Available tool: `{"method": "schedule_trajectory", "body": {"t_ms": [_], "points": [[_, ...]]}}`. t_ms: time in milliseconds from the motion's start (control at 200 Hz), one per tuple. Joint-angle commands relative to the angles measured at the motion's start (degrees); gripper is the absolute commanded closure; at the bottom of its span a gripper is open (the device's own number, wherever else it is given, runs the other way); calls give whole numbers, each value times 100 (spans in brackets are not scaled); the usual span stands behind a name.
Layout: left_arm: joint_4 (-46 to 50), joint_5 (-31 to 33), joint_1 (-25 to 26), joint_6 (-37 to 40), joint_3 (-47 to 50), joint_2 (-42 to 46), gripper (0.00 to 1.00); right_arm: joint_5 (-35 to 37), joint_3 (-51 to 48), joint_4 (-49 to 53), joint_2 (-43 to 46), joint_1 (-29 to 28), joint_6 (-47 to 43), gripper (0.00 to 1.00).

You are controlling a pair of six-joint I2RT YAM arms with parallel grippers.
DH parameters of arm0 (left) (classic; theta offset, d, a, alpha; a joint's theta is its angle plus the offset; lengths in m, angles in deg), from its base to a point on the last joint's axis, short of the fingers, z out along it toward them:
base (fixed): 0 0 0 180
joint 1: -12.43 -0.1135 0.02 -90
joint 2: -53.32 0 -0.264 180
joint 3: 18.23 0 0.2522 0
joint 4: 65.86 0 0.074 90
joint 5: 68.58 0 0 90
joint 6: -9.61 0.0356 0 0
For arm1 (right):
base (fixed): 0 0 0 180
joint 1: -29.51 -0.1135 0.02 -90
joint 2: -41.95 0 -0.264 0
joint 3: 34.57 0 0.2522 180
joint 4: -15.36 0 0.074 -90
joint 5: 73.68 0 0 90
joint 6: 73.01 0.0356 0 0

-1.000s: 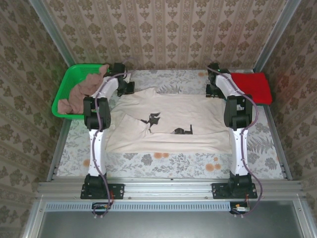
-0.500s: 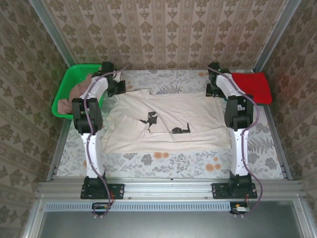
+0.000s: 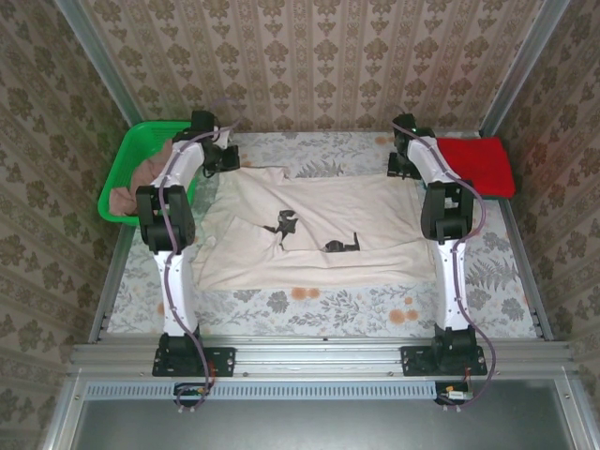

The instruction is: Fold and stack the t-shirts

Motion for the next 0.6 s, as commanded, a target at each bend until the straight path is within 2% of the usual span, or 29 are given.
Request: {"method": "schedule_trajectory", "body": {"t_ms": [0,95,190,305,460,595], "points": [[118,-114,-15,135,-228,-122,100,-183,201,408,-195,66,-120,67],[231,-164,-10,143,-358,-97,100,-274,176,439,-3,68,-105,84],[253,-246,10,148,-312,108,100,-247,-40,389,478,60,-99,94],[41,-245,45,133,256,672,100,-214,-1135,-183,1551,60,-50,95],[-850,-286,59,-30,1904,1728,98,-584,-3025,-1201,3010,68,45,97],[-1302,-131,59,-163,3113,2494,98,-670,-4390,-1734,3855,102,112,98]]}}
